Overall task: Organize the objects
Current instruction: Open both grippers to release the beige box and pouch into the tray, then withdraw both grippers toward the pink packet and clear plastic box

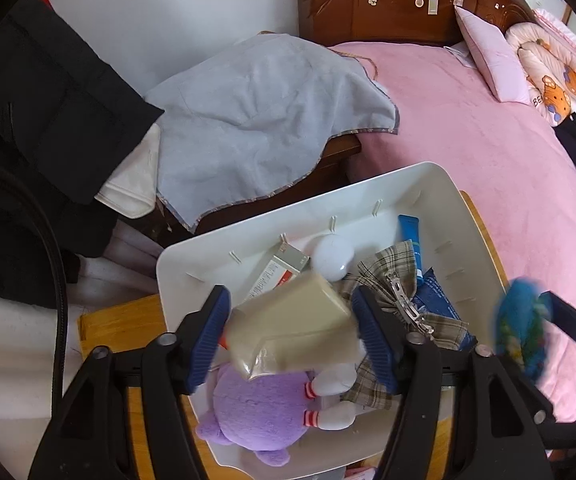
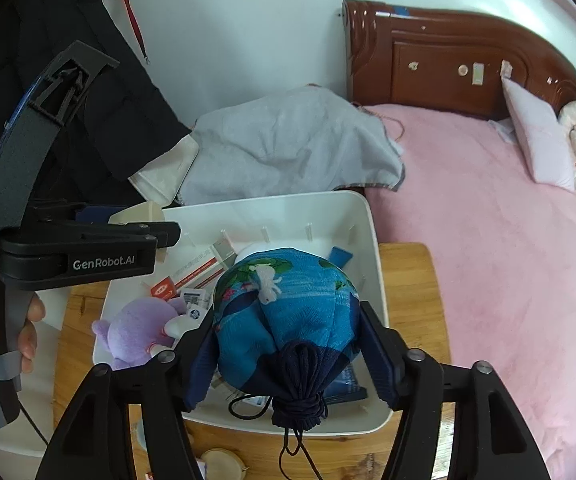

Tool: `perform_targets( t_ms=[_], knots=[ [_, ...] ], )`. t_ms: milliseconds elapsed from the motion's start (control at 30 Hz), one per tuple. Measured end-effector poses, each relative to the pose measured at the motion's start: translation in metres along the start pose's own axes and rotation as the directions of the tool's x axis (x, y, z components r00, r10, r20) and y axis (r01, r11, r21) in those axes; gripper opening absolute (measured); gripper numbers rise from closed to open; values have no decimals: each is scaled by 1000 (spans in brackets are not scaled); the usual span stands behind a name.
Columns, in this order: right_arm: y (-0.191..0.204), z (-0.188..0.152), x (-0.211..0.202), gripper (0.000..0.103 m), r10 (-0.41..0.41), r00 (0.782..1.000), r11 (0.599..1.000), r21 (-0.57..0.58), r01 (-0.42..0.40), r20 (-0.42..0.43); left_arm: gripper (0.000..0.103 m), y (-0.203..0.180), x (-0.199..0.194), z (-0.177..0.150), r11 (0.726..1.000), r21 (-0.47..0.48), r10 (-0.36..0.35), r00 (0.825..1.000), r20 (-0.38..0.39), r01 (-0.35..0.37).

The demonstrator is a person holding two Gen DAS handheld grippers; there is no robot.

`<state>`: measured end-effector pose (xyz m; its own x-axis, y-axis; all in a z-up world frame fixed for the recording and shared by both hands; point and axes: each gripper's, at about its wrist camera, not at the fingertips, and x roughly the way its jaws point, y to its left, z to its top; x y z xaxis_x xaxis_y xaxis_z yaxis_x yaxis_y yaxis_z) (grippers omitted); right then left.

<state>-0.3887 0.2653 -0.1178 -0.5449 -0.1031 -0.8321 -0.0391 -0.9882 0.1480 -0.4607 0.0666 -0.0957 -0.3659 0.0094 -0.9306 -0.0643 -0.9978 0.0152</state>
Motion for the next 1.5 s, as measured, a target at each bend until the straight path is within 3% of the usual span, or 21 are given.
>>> perform_targets(
  t_ms=[33,67,200,400,767,1133,1500],
  knots=[
    [1,0,1,67,5,1000,1000,-5,-5,-3,93,1,0,0,1000,-6,-6,1000,1,6],
    [3,0,1,68,8,1000,1000,-13,-8,-1,98,3,-1,0,1000,-14,-13,1000,5,13],
    [10,-3,-4,75,0,1000,999,-44,1,21,98,8,-6,0,998,-47,-51,998,19,52],
    [18,-8,-14,75,9,999,998,-70,-6,38,98,10,-16,-2,994,-83,-71,997,43,75],
    [20,-27,-42,75,17,996,996,-86,-9,86,98,-4,-43,-17,998,-12,-61,994,91,63],
    [28,-69,-87,80,7,983,988,-150,21,185,98,-15,-91,-66,995,38,-95,983,156,90],
    [44,-131,-120,82,92,966,973,-227,-36,241,100,-3,-131,-131,990,29,-139,969,203,136]
  ],
)
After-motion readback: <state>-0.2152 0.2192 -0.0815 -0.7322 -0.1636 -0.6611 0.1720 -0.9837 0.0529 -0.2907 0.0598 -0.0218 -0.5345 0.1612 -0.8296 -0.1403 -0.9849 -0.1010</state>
